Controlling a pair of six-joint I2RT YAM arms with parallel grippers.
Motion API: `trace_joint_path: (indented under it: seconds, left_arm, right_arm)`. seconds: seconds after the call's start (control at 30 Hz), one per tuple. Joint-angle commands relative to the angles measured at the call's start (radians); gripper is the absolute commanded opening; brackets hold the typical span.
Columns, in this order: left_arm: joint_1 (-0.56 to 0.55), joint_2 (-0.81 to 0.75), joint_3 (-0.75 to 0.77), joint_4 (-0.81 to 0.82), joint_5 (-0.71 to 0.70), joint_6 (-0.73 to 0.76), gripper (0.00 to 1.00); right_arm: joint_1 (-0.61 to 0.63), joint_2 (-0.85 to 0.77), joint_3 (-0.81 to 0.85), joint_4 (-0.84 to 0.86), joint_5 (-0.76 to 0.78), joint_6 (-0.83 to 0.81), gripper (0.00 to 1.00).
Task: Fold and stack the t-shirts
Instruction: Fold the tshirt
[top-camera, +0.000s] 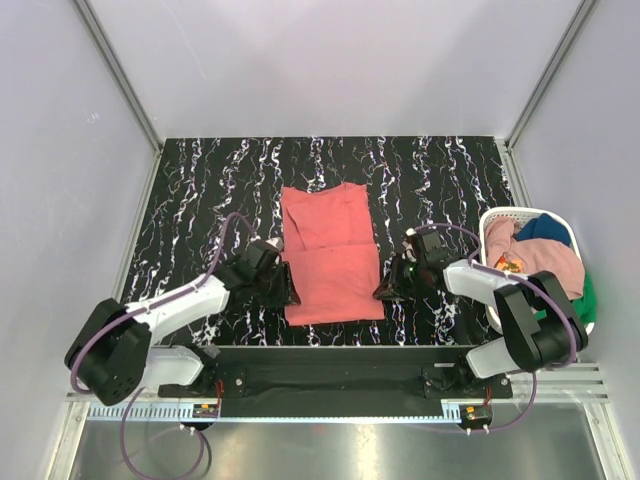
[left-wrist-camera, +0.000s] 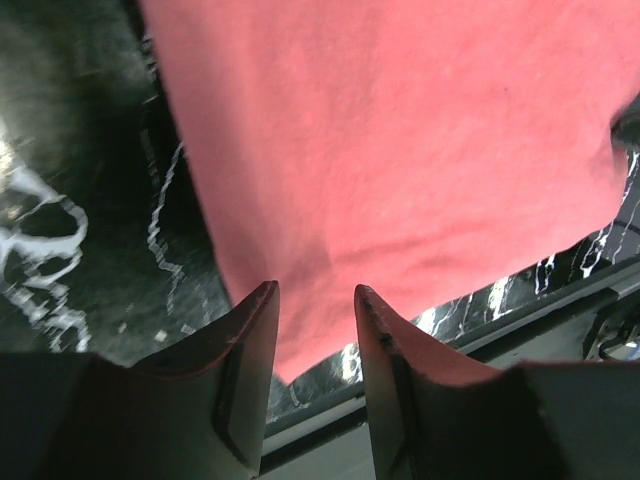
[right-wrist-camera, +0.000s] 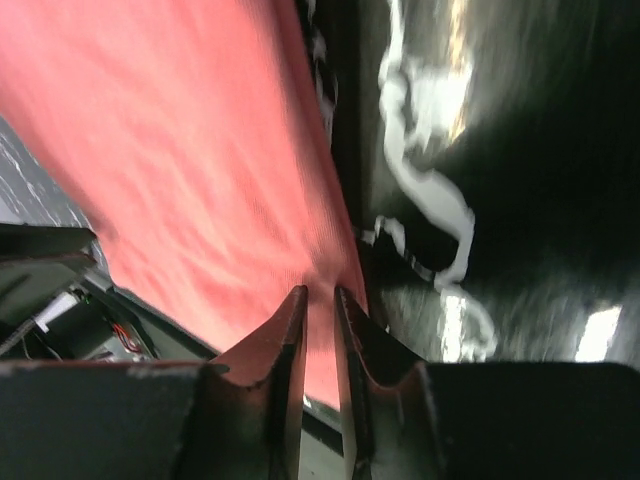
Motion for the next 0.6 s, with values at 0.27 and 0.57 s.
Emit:
trace_joint_path:
  seconds: [0.27, 0.57]
  left_arm:
    - [-0.049, -0.148, -0.054, 0.04, 0.163, -0.035, 0.45]
    - [-0.053, -0.139, -0.172, 0.001, 0.038, -0.094, 0.44]
  right_arm:
    - [0.069, -0.223, -0.019, -0.228, 0.055, 0.021, 0.43]
    - [0.069, -0.174, -0.107, -0.187, 0.078, 0.078, 0.47]
